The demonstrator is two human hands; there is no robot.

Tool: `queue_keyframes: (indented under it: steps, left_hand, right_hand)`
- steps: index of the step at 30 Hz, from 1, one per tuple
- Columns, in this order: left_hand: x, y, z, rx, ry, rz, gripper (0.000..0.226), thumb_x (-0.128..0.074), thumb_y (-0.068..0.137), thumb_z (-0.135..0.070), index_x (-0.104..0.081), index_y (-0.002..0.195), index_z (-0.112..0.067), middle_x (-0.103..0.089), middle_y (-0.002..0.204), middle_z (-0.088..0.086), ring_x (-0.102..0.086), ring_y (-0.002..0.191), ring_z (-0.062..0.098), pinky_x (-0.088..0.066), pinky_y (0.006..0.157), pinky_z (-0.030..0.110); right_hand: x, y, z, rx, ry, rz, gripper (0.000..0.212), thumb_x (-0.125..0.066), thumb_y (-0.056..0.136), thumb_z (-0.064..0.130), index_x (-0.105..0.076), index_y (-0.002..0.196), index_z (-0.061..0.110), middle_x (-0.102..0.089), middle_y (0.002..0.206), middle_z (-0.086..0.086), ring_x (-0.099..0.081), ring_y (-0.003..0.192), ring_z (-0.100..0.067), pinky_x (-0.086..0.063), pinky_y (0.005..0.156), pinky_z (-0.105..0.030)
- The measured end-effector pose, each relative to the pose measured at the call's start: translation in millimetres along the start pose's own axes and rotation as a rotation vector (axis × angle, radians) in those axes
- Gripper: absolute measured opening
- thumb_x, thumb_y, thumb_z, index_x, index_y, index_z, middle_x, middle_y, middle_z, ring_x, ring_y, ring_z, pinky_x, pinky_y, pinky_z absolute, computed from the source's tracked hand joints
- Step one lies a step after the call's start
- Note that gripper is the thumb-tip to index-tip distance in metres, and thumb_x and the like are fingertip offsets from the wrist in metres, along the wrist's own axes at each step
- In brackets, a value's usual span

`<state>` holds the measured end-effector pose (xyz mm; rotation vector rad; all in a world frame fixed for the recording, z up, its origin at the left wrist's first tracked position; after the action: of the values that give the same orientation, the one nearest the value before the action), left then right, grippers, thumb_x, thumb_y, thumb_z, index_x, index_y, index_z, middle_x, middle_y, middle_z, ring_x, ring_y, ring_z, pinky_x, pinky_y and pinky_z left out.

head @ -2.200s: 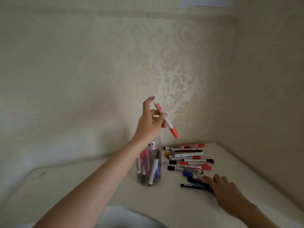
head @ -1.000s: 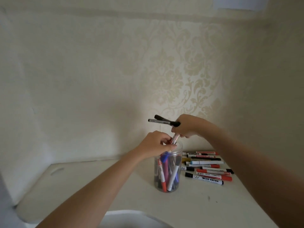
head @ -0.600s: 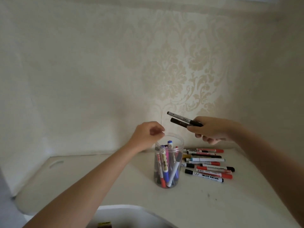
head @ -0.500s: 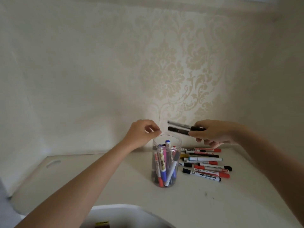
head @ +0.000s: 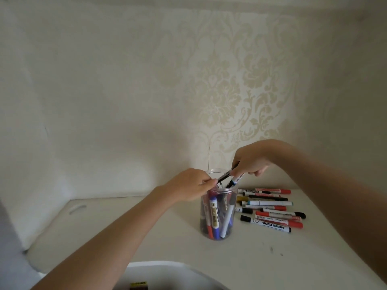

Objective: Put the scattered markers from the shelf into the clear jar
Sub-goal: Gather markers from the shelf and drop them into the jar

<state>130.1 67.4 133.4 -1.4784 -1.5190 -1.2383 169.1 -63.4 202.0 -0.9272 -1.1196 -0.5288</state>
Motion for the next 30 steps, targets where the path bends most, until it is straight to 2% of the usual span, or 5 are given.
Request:
queue_keyframes:
  steps: [8,14,20,27,30]
  left_hand:
    - [-0.4,3.4,2.1,-0.015,0.019,0.021,0.047,-0.036,0.1,-0.045,-0.068,0.086,-0.012,-0.066,0.08,0.003,-0.063,0.077,0.029,-0.049,0.07,0.042]
    - [-0.7,7.4,3.8,-0.043,0.031,-0.036,0.043,-0.038,0.1,-0.043,-0.058,0.067,-0.023,-0.06,0.069,-0.006,-0.063,0.07,0.024,-0.051,0.07,0.04]
    - [15.5,5.7,-9.4,-0.151,-0.095,-0.204,0.023,-0.054,0.097,-0.031,-0.071,0.111,-0.023,-0.071,0.104,-0.013,-0.052,0.071,0.001,-0.039,0.068,0.016]
    - [10.6,10.9,-5.1,-0.153,0.05,-0.268,0.032,-0.049,0.099,-0.035,-0.067,0.121,-0.02,-0.064,0.125,-0.009,-0.043,0.1,0.011,-0.042,0.089,0.027]
    - [6.4,9.0,-4.4,-0.123,-0.004,-0.206,0.034,-0.043,0.102,-0.036,-0.072,0.112,-0.022,-0.069,0.109,-0.013,-0.047,0.098,0.015,-0.043,0.086,0.029]
  right_hand:
    - [0.0,18.0,9.4,0.119,-0.118,-0.198,0.041,-0.048,0.085,0.0,-0.067,0.114,0.021,-0.07,0.078,-0.001,-0.058,0.059,-0.007,-0.053,0.071,-0.025]
    - [23.5,-5.4,2.5,0.083,-0.257,-0.137,0.033,-0.054,0.087,0.011,-0.066,0.116,0.022,-0.06,0.064,0.005,-0.049,0.051,-0.006,-0.038,0.055,-0.017]
    - [20.2,11.7,4.2,0.141,0.159,-0.281,0.014,-0.066,0.085,0.02,-0.072,0.097,0.021,-0.073,0.078,0.005,-0.07,0.07,-0.005,-0.054,0.075,-0.023]
    - [-19.1,29.2,8.3,0.197,0.097,-0.416,0.022,-0.067,0.083,0.031,-0.074,0.099,0.018,-0.073,0.092,0.003,-0.067,0.086,-0.013,-0.052,0.084,-0.024]
    - [-15.0,20.5,0.0,0.208,0.164,-0.435,0.012,-0.071,0.08,0.02,-0.077,0.09,0.019,-0.076,0.086,0.004,-0.069,0.079,-0.008,-0.054,0.083,-0.022]
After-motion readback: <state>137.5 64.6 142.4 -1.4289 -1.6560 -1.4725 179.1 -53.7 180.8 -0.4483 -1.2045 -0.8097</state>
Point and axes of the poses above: each hand's wrist, its own y-axis towards the middle knuckle, its own x-axis out of the back of the hand, z = x × y, the point moved 7 cm from there along y, towards the middle knuckle
